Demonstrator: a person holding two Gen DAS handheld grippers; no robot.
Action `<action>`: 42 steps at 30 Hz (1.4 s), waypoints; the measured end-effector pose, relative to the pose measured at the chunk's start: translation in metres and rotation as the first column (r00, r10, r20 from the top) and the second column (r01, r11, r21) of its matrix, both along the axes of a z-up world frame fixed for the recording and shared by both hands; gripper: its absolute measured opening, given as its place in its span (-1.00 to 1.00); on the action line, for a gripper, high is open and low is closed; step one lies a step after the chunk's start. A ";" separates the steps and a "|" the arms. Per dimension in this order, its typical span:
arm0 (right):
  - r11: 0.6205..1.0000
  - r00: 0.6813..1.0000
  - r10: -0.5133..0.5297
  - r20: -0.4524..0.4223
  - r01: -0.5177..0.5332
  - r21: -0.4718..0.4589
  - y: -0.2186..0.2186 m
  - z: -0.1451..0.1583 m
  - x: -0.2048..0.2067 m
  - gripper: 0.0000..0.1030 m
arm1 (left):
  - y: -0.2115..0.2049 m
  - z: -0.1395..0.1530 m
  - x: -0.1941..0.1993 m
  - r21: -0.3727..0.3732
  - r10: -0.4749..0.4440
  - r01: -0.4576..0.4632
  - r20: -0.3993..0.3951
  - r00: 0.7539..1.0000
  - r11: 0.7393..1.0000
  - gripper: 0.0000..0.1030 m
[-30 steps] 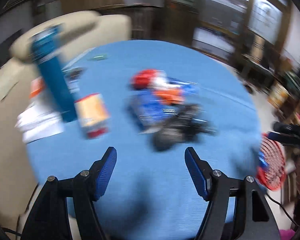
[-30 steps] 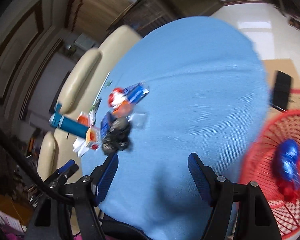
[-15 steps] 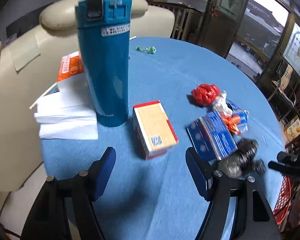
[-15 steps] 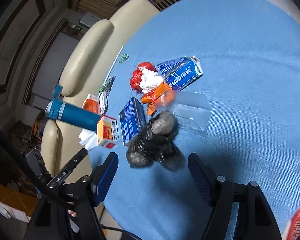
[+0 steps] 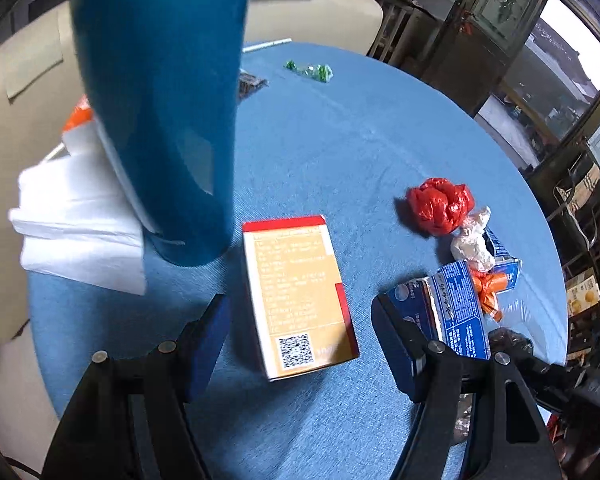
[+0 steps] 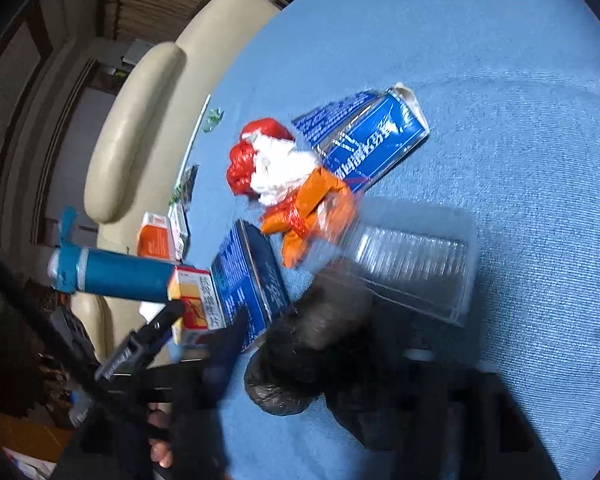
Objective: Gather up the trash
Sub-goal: 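Grasp the black bag with the right tool while the left tool grasps the red-white box, then carry the black bag and the red-white box over the red wastebasket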
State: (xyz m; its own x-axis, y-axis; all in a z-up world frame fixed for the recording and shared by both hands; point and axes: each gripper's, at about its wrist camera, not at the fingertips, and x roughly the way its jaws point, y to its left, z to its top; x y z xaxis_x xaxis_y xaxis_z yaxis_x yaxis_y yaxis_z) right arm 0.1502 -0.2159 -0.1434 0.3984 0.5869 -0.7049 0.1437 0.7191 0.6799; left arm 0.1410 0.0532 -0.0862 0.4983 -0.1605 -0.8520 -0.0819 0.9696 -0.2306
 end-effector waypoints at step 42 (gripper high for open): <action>0.941 0.859 -0.090 0.504 0.239 -0.240 -0.138 0.125 -0.219 -0.37 | -0.168 0.112 -0.162 0.240 -0.505 0.451 0.265 0.821 0.859 0.05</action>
